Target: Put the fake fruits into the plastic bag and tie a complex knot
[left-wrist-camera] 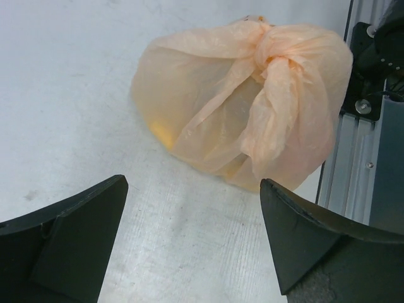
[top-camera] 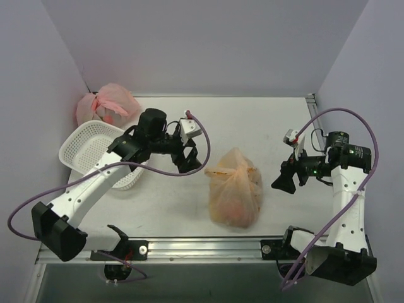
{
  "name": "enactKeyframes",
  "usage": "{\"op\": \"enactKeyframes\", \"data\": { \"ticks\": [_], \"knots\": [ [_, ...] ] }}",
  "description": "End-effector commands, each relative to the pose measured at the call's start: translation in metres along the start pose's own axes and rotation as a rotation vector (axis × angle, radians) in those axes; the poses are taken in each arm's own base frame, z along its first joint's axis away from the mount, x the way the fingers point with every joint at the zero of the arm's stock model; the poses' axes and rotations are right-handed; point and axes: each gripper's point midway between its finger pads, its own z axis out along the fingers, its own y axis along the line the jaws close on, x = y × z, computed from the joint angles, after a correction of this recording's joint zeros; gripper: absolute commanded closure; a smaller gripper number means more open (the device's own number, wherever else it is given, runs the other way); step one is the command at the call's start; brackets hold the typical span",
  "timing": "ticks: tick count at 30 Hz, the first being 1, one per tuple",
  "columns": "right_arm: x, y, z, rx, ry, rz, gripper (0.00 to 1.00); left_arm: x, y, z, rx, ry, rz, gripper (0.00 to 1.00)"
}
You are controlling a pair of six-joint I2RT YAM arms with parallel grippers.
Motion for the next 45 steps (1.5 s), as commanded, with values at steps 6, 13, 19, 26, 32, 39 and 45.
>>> {"op": "enactKeyframes", "data": {
  "ticks": [6,13,19,26,32,39,45],
  "knots": [
    [0.011,0.013,0.014,-0.017,0.092,-0.055,0.55,-0.015,-0.039,-0.01,0.138,-0.108,0.154,0.18],
    [0.014,0.011,0.031,-0.047,0.076,-0.092,0.36,-0.021,-0.056,0.023,0.151,-0.048,0.383,0.09],
    [0.024,0.015,0.042,-0.1,0.08,-0.103,0.32,-0.011,-0.071,0.06,0.21,0.024,0.403,0.15],
    [0.028,0.013,0.056,-0.141,0.071,-0.104,0.27,0.003,-0.086,0.097,0.251,0.059,0.365,0.49],
    [0.021,0.013,0.064,-0.18,0.032,-0.1,0.27,0.009,-0.097,0.111,0.296,-0.011,0.317,0.77],
    [0.022,0.027,0.074,-0.249,0.029,-0.101,0.33,0.015,-0.098,0.118,0.307,-0.035,0.291,1.0],
    [0.022,0.021,0.089,-0.242,0.026,-0.087,0.41,0.014,-0.1,0.119,0.32,-0.047,0.289,1.0]
  ]
}}
